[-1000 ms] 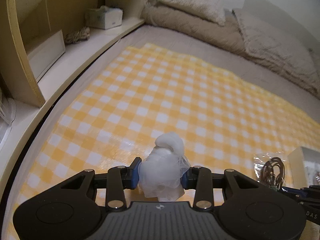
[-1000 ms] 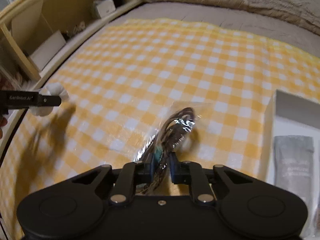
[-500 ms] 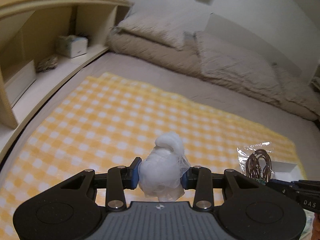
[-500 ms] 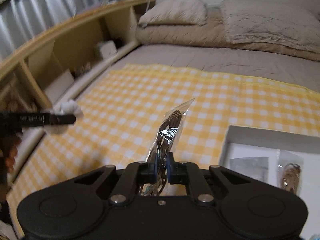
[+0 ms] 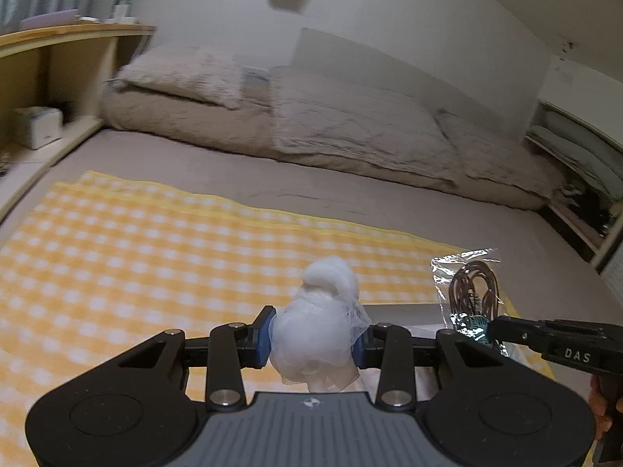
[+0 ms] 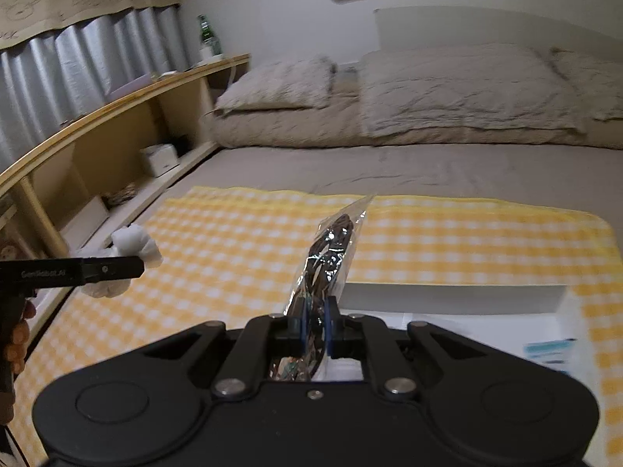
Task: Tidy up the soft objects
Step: 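Lift the tissue and bagged brown cord with both grippers and carry them over the box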
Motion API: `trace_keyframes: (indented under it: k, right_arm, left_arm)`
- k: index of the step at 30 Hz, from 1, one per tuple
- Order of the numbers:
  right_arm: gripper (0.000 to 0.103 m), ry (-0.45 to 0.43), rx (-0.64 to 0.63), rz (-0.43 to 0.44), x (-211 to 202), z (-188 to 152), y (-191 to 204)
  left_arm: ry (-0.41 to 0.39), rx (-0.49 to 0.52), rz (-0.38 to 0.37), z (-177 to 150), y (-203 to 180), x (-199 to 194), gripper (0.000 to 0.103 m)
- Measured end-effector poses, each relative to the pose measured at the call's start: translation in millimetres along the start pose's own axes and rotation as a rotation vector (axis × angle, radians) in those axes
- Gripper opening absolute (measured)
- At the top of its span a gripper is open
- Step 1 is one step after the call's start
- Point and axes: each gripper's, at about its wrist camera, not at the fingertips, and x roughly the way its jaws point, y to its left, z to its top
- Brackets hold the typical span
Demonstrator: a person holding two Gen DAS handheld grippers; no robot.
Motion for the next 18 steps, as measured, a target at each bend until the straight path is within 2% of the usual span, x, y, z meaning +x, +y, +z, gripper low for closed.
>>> trace_keyframes:
  k: [11,18]
  right_arm:
    - [0.009,-0.005,0.065,-0.124,-23,-12,-70]
    - [0.009,0.083,0.016,-0.18,-6,-25,-101]
  left_arm:
    - [0.06,0.055,-0.103,-15,-69,42,0.04]
    - [0.1,0.076,-0.145,-24,-93,76,0.04]
